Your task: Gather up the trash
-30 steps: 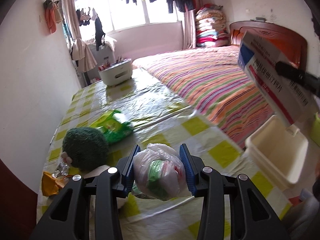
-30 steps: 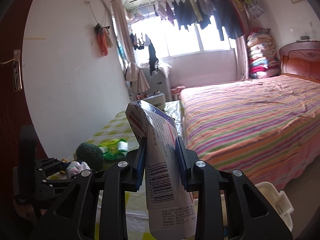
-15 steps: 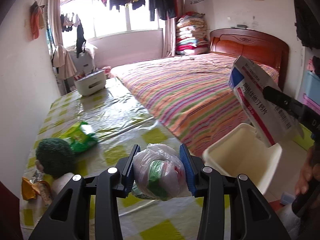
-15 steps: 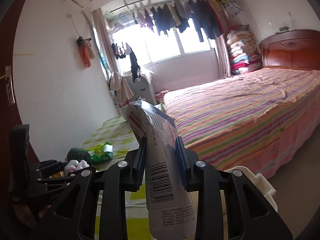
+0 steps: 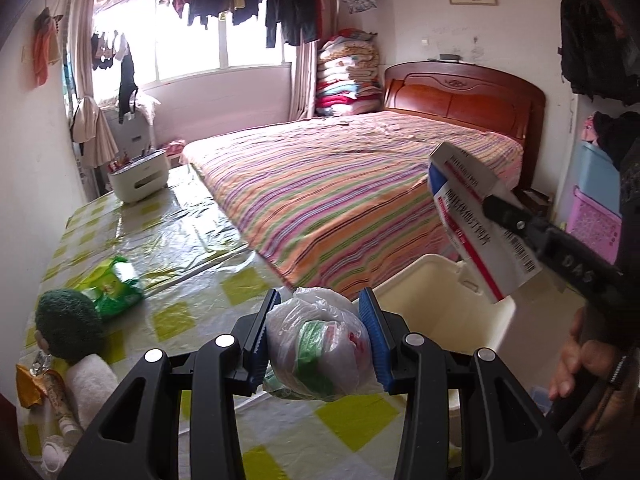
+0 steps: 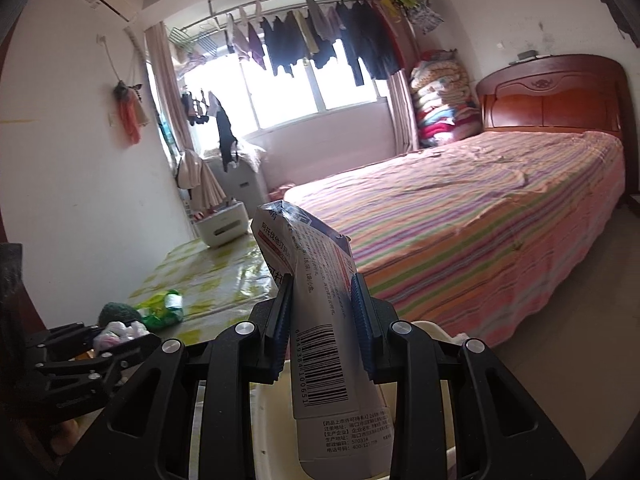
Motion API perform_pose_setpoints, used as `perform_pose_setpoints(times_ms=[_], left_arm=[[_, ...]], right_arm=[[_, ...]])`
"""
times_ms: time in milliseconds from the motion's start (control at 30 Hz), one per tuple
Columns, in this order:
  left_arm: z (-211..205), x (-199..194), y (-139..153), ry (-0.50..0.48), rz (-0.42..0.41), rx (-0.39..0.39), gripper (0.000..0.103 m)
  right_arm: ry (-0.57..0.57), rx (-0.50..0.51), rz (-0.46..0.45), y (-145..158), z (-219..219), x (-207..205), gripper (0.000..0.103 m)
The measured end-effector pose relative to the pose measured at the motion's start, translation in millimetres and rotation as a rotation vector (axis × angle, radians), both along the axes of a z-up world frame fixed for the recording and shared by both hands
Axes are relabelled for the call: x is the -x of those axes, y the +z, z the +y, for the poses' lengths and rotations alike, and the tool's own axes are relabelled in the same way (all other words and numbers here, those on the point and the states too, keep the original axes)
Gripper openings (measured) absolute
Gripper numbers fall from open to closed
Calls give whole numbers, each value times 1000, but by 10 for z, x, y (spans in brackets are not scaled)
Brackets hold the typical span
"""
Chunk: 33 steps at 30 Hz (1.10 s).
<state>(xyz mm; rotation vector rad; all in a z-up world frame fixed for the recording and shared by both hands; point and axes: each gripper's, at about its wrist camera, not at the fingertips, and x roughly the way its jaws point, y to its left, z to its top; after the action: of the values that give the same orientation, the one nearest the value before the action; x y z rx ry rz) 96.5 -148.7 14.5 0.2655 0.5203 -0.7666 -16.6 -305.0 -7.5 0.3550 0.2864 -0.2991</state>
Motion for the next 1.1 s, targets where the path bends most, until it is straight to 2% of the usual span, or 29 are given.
perform_pose_setpoints(times_ms=[333,400,467,567,800,933,1100], left_arm=[[-177,100,14,-51,12,12,40],[-204,123,9,-60,11,13,40],[-239,139,2,-73,14,12,40],[-288,176,-14,-95,17,12,40],[-380,275,-9,-185,34,47,40],[-397,211,-26,-161,24,25,40],[-151,60,87,-131,49,32,40]], right_arm=[[-33,-24,35,-78,-11,15,32],[-45,-39,43,-103,-45,19,51],[-62,-58,37,-114,-74,43,57],[-86,-71,12,-90,-115,107,58],[-158,-105,-77,-26,-209,310,67],[-155,-115,-74,-31,-220,295,67],[-136,-120,-71,-37,-211,253,67]])
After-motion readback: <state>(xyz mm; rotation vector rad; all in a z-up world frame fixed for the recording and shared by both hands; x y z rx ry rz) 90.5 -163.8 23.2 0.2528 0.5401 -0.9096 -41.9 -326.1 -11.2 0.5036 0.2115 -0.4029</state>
